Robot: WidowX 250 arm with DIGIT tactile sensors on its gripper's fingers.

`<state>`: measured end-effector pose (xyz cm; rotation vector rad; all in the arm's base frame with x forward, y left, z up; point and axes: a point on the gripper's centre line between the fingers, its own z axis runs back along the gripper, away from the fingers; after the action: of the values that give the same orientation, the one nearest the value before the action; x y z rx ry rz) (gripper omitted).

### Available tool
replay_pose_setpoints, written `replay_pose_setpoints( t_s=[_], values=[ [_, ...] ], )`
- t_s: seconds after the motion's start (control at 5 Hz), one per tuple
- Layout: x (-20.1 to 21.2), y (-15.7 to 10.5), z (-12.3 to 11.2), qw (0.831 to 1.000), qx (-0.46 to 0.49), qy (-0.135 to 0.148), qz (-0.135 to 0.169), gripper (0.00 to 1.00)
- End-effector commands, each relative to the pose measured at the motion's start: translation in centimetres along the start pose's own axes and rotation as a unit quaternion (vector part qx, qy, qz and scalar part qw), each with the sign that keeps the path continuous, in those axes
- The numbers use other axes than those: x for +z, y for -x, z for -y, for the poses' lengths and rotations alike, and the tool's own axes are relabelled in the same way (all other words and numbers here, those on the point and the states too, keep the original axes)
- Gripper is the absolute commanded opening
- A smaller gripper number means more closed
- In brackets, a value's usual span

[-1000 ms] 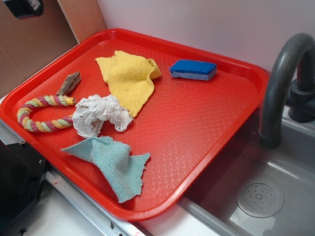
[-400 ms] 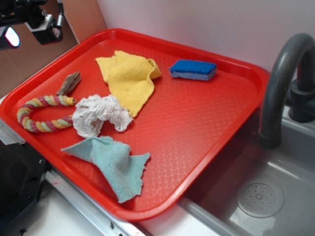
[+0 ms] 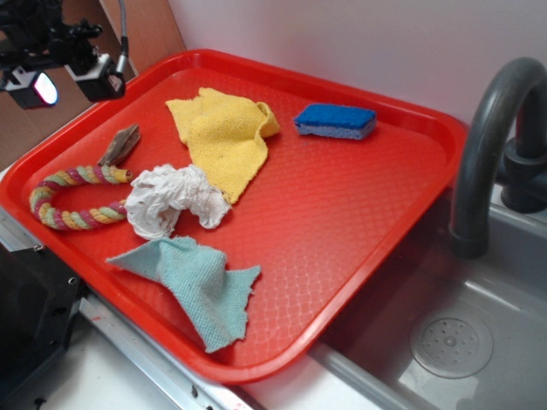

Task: Grab the wood chip.

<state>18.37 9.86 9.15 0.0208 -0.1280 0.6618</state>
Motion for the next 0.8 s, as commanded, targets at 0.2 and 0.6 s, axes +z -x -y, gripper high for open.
replay_pose_setpoints(
  t_s=[0.2,0.6],
  values=[
    [-6.6,-0.9,-0.2,0.998,-0.013,-0.035,-0.042,1.0],
    [-7.6,-0.3,0.6,0.997,-0.038,-0.005,-0.071,1.0]
  ],
)
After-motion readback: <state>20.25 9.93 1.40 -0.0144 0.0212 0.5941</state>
